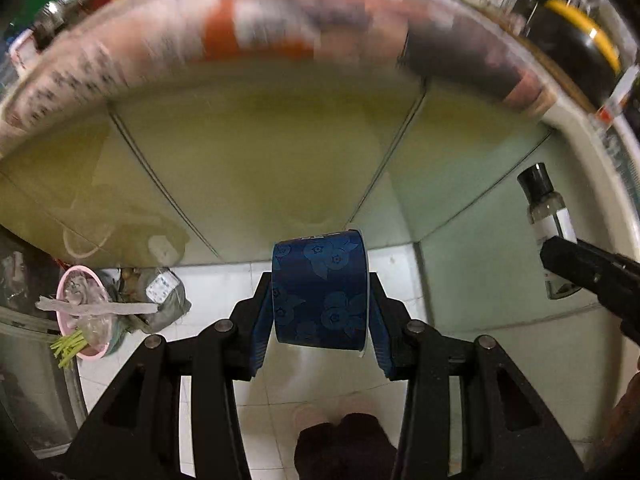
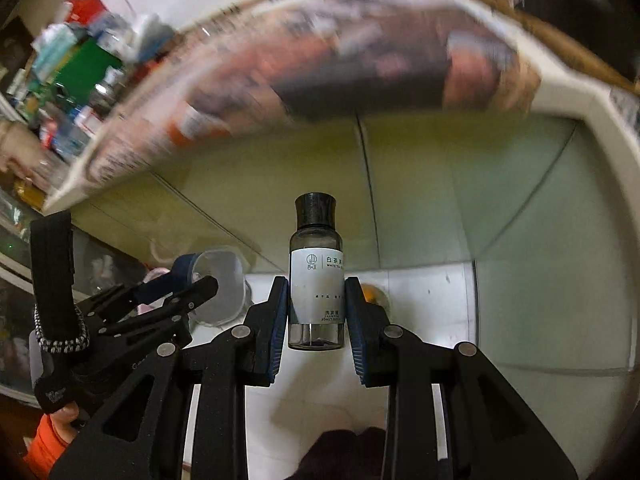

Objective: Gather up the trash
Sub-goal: 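Lift the bottle and tape roll off the counter and lower them toward the bin, then open the left tool to drop the tape roll while the right tool releases the bottle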

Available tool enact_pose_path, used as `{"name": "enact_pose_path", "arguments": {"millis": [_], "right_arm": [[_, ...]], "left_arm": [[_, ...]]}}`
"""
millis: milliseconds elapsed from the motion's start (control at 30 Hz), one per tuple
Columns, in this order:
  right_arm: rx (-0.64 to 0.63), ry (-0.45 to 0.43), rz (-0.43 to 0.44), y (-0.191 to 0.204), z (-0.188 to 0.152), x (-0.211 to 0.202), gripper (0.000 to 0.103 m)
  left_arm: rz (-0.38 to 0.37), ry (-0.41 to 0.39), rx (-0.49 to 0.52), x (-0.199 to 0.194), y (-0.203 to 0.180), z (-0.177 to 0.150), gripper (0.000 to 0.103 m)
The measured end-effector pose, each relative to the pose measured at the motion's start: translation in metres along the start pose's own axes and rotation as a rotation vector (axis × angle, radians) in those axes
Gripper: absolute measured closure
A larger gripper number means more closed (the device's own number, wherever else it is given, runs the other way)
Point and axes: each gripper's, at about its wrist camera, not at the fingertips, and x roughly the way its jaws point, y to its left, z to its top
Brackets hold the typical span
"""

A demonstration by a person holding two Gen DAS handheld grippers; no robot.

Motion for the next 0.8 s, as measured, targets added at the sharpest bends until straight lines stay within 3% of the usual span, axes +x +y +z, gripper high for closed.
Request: {"name": "enact_pose_path", "arguments": {"millis": [267,500,800], "right_arm": [[-0.016,0.045,0.008,-0.056,-0.03,0.116,0.077],[0.0,0.099,0.034,-0.097,-0.061,0.238,0.077],[-0.057,0.154,0.047,-0.115,-0.093,0.345,0.077]], "left_arm": [[-0.004,0.055,0.006,0.141,-0.004,-0.044,0.06],[-0.071,0.109,0.01,0.27,0.011,-0.084,0.06],[-0.108,0.154,-0.04,0.387,0.03,-0.125,0.06]]}}
